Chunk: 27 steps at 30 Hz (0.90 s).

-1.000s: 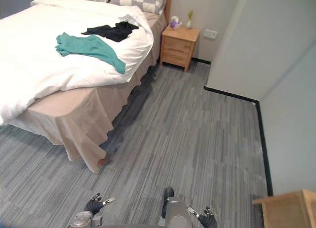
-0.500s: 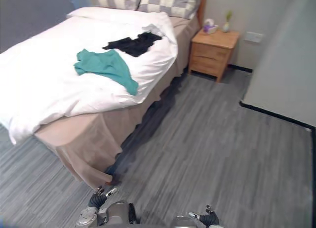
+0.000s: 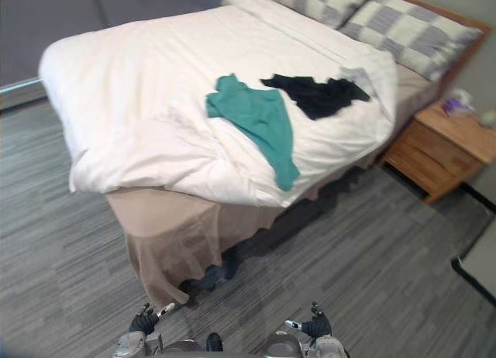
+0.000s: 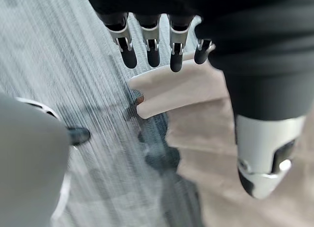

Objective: Tidy the bed and pick cloth on bed and put in laundry

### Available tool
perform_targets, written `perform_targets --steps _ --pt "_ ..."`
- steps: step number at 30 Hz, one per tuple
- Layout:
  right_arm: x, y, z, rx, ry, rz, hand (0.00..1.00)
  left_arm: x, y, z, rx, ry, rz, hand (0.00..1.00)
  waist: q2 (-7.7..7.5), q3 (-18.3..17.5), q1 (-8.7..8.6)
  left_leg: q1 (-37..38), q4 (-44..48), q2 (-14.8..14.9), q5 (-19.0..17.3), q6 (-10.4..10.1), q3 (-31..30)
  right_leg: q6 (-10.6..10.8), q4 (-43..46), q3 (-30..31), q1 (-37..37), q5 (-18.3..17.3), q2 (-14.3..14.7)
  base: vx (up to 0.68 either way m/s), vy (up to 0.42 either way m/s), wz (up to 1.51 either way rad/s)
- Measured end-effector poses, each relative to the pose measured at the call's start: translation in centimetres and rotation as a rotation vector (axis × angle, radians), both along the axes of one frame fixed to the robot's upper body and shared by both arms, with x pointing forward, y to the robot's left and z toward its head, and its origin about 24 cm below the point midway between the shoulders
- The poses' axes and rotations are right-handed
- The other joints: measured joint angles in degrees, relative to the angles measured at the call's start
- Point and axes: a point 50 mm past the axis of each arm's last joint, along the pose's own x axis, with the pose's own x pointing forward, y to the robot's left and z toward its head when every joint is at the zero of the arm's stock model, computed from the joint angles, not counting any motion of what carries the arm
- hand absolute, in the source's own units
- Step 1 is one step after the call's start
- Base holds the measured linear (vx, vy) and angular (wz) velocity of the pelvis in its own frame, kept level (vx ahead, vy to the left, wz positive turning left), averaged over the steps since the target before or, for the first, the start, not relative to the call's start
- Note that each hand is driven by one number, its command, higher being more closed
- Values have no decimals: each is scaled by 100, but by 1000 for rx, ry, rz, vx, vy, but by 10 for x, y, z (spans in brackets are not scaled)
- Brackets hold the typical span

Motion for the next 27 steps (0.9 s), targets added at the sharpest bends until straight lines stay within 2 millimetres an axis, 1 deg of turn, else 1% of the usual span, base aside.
perform_targets --steps 1,2,3,4,5,7,9,12,13,16,18,22,23,24,27 --pt "-7 2 -2 10 17 -27 0 -2 2 0 6 7 -5 0 -87 -46 34 -14 -2 -95 -4 -89 -312 93 -710 511 -36 329 35 -35 -55 171" --pt "-9 4 -3 18 23 -32 0 -2 5 0 13 8 -4 0 -179 -89 43 -7 -8 -176 -16 -140 -437 58 -996 759 -43 669 9 -61 -97 128" --pt "-12 8 -6 31 42 -42 0 -6 8 -1 2 16 43 0 -288 -125 119 56 -47 -245 -40 -241 -627 166 -1168 978 43 822 -28 69 -182 71" --pt "-14 1 -5 16 53 -47 0 -9 4 -2 -14 17 63 0 -100 -218 212 28 -113 -115 -11 -321 -604 74 -1328 878 87 898 71 116 -188 50" --pt "-13 0 -5 12 50 -48 0 -10 3 -3 -17 18 67 0 -64 -236 213 25 -139 -92 -10 -332 -602 72 -1381 852 108 899 96 134 -173 19" --pt "-9 -5 -4 1 47 -45 0 -14 -3 -5 -37 31 83 0 47 -223 145 100 -300 71 31 -470 -704 -19 -1769 674 344 963 263 118 -177 19" --pt "-10 -4 -5 5 60 -40 0 -18 -2 -6 -35 47 89 0 44 -229 99 205 -349 149 8 -570 -741 -80 -1966 572 546 1002 375 104 -150 14" --pt "-13 2 -7 25 88 -16 0 -20 1 -7 -33 50 112 0 -53 -288 118 250 -327 217 7 -646 -746 -141 -2174 509 735 1041 463 68 -86 11" --pt "-13 5 -8 42 91 -9 0 -20 2 -6 -29 51 116 0 -111 -282 121 260 -332 221 10 -651 -747 -145 -2213 480 777 1045 470 29 -38 14" --pt "-14 8 -9 79 103 -14 0 -21 6 -6 -20 53 118 0 -182 -306 136 240 -333 223 11 -651 -753 -104 -2401 455 861 1137 466 -13 16 10" --pt "-15 9 -10 85 111 -2 0 -21 7 -6 -20 55 119 0 -194 -316 128 232 -333 202 14 -647 -748 -85 -2495 453 893 1205 450 -36 47 1" --pt "-18 10 -11 96 132 4 0 -21 8 -6 -18 55 117 0 -226 -333 125 225 -345 118 61 -575 -771 -32 -2617 423 964 1274 413 -50 43 6" --pt "-19 11 -11 100 136 3 0 -21 8 -6 -20 53 115 0 -235 -339 126 225 -378 100 99 -539 -794 -28 -2637 409 966 1286 401 -38 24 6" --pt "-30 11 -13 164 168 7 0 -25 7 -7 -34 58 90 0 -187 -530 117 224 -723 84 407 -580 -817 -56 -2857 312 972 1446 437 -25 15 4" --pt "-30 11 -13 164 168 7 0 -25 7 -7 -34 58 90 0 -187 -530 117 224 -723 84 407 -579 -817 -56 -2857 312 972 1446 437 0 0 0"
